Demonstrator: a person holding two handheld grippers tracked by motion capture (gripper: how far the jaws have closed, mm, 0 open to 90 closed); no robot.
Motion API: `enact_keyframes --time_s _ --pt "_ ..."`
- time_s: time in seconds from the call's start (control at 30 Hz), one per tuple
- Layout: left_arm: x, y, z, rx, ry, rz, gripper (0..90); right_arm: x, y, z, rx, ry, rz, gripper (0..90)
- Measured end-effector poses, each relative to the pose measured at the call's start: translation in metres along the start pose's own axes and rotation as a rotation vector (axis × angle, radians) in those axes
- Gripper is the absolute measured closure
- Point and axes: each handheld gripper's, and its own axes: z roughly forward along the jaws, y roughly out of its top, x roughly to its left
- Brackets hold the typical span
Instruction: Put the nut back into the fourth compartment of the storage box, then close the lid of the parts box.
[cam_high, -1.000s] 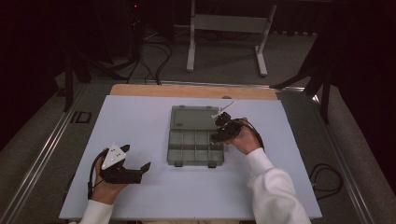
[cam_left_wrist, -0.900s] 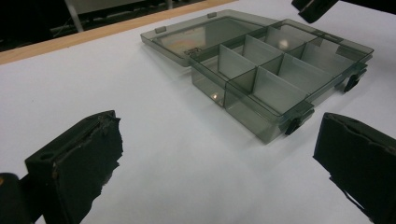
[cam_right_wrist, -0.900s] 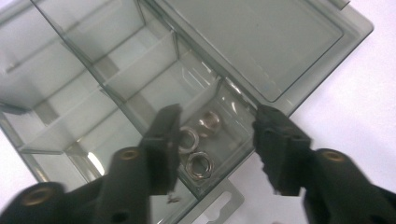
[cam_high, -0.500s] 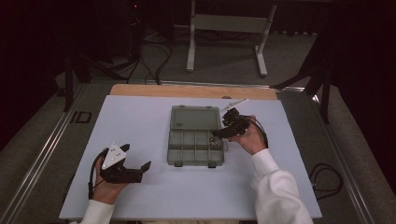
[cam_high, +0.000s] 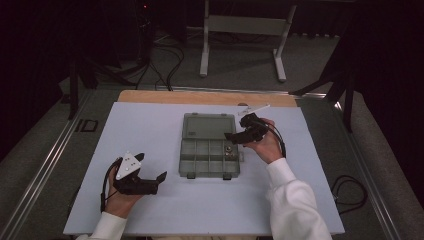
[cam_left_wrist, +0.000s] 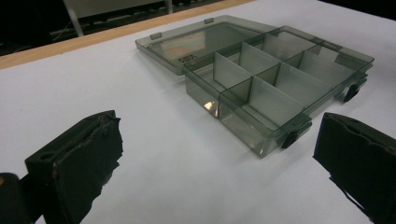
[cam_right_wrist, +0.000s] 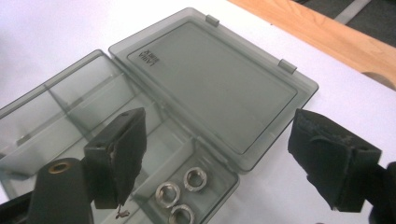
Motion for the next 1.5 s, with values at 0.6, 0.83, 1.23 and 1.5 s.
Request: enact_keyframes --time_s 0.6,0.83,1.23,1.5 --pt "-0.007 0.012 0.032 -0.021 0.011 -0.048 4.2 -0.016 -0.002 0.018 -0.062 -0.02 0.092 20.7" --pt "-0.013 0.014 0.054 -0.009 -0.007 -0.049 13.4 -0.024 -0.007 0.033 -0.036 -0.022 0.133 21.1" --pt "-0.024 0.009 0.082 0.065 -0.023 -0.038 33.2 -0.033 -0.014 0.05 0.02 -0.012 0.189 22.0" --pt "-0.027 0.007 0.086 0.097 0.002 -0.017 47.1 -0.035 -0.018 0.061 0.053 -0.008 0.219 24.2"
